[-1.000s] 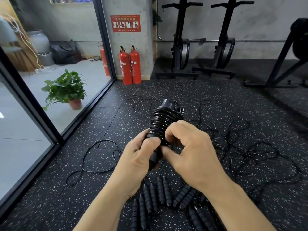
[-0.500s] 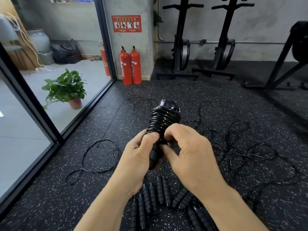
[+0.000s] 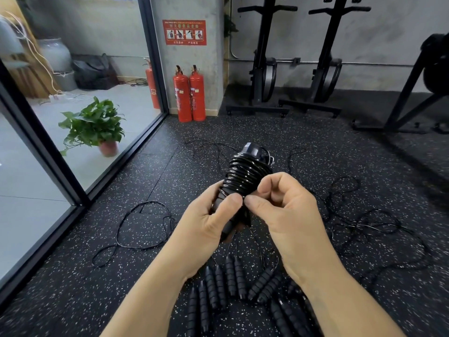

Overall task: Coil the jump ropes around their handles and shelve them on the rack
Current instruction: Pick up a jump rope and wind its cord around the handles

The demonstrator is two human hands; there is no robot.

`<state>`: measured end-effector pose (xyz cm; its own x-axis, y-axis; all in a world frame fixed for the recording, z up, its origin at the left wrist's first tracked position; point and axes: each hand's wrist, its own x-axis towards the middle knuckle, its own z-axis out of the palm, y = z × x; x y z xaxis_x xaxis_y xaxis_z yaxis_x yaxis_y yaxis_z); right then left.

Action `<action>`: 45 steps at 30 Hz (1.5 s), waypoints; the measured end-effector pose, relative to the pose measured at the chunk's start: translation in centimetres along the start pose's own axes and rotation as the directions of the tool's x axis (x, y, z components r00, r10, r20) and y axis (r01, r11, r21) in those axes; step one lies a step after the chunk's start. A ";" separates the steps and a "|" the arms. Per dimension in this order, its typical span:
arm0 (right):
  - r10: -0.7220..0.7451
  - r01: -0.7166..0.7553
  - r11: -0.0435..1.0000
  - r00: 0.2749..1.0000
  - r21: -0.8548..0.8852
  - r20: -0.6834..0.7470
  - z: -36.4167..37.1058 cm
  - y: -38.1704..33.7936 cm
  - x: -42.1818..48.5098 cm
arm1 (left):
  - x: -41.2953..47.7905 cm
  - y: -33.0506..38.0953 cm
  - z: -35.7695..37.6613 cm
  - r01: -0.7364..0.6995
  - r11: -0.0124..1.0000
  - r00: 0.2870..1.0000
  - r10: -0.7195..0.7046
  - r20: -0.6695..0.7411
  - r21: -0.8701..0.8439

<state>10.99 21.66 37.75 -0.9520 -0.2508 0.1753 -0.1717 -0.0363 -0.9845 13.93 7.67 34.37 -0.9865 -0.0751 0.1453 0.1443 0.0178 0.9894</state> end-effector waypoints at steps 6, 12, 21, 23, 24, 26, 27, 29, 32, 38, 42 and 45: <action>-0.009 0.026 0.996 0.984 0.090 -0.180 0.8 -0.4 -0.7 | 0.1 0.6 0.5 -0.036 0.998 0.998 0.032 0.061 0.053; -0.327 0.287 0.930 0.931 -0.230 -0.161 0.5 -0.6 -1.2 | 0.1 1.9 0.5 0.000 1.000 0.989 0.001 0.146 -0.004; -0.447 0.449 0.770 0.887 -0.454 0.118 -0.6 -1.5 0.3 | -0.7 1.7 0.1 0.067 0.995 0.984 -0.078 0.158 0.069; -0.389 0.402 0.849 0.915 -0.342 0.111 -0.5 -1.5 0.5 | -0.8 1.6 0.0 0.113 0.992 0.981 -0.120 0.152 0.055; -0.380 0.392 0.872 0.920 -0.294 0.099 -0.4 -1.4 0.5 | -0.8 1.6 -0.1 0.134 0.990 0.978 -0.138 0.155 0.037; -0.385 0.397 0.881 0.918 -0.258 0.099 -0.1 -1.2 0.6 | -0.9 1.7 -0.3 0.175 0.984 0.972 -0.173 0.159 -0.001; -0.384 0.400 0.877 0.917 -0.267 0.112 -0.1 -1.2 0.6 | -0.9 1.7 -0.4 0.192 0.981 0.969 -0.188 0.159 -0.014; -0.361 0.394 0.865 0.919 -0.311 0.160 -0.2 -1.2 0.8 | -1.0 1.5 -0.6 0.212 0.977 0.968 -0.206 0.146 -0.029; -0.318 0.370 0.875 0.926 -0.313 0.205 -0.3 -1.4 1.0 | -1.1 1.1 -0.7 0.222 0.973 0.969 -0.213 0.126 -0.064; -0.235 0.379 0.797 0.912 -0.471 0.337 -0.7 -1.8 1.4 | -1.1 0.7 -0.2 0.227 0.974 0.962 -0.221 0.162 -0.019; -0.208 0.404 0.729 0.900 -0.553 0.383 -1.2 -1.4 1.6 | -1.1 0.4 0.1 0.247 0.967 0.953 -0.253 0.167 0.057; -0.229 0.413 0.700 0.903 -0.583 0.365 -1.3 -1.0 1.5 | -0.9 0.1 0.4 0.200 0.969 0.970 -0.216 0.108 0.147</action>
<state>9.43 22.61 39.03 -0.7277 -0.5707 0.3805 -0.6609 0.4347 -0.6118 14.85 8.18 34.37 -0.9968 0.0308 -0.0739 -0.0685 0.1489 0.9865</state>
